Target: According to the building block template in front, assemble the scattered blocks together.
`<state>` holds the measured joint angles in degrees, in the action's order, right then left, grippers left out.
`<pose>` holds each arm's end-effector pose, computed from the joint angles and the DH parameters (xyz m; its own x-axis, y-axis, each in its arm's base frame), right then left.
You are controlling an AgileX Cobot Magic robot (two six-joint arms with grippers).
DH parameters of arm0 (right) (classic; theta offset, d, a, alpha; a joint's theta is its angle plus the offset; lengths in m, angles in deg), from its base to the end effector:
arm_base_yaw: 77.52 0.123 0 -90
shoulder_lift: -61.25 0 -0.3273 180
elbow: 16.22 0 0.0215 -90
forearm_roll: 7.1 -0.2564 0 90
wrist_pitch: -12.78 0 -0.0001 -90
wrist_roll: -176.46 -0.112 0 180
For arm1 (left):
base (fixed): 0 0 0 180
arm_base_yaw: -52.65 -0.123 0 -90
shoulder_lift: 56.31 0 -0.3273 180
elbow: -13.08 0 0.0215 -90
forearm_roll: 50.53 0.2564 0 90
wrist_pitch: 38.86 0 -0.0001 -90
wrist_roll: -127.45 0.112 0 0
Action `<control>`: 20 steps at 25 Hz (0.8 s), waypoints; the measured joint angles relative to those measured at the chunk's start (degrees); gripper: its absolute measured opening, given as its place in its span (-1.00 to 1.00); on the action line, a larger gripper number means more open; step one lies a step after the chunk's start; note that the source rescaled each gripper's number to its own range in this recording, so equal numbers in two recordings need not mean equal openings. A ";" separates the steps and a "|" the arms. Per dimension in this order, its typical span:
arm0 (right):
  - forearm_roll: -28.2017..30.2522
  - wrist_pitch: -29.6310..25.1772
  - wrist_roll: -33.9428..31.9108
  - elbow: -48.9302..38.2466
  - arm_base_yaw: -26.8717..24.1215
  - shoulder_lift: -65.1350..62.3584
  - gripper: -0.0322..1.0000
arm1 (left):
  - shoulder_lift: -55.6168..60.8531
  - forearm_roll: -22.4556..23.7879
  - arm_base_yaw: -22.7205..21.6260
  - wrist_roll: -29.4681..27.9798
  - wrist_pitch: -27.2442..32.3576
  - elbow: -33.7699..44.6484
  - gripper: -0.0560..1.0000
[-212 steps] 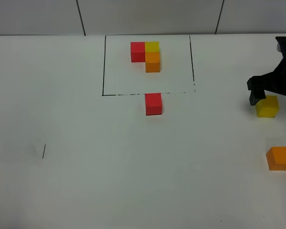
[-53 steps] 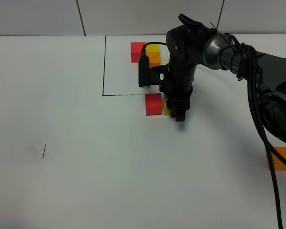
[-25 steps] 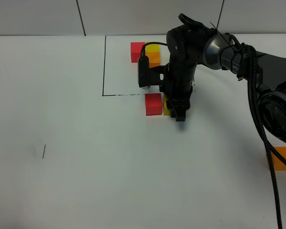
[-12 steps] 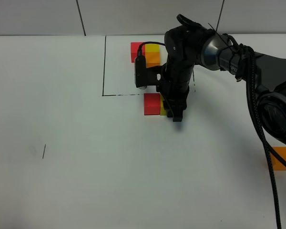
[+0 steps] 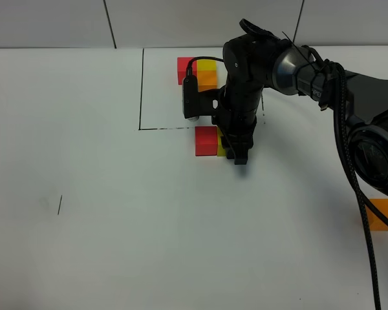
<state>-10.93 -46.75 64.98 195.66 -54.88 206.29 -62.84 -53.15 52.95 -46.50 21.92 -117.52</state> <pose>0.4836 0.2087 0.1186 -0.0050 -0.9946 -0.1034 -0.9954 0.0149 -0.0949 -0.0249 -0.0043 0.2713 -0.4441 0.0854 -0.8919 0.0781 0.9953 0.0565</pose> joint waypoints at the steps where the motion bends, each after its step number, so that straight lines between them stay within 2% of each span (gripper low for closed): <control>1: 0.00 -0.04 0.00 0.00 0.00 0.00 -0.93 | 0.00 0.00 0.00 0.00 0.00 0.00 0.51; 20: 0.75 -0.28 0.20 0.07 0.25 0.00 -0.93 | 0.00 0.00 0.00 0.00 0.00 0.00 0.51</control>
<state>-10.18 -47.03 65.18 195.73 -54.64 206.29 -62.84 -53.15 52.95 -46.50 21.92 -117.52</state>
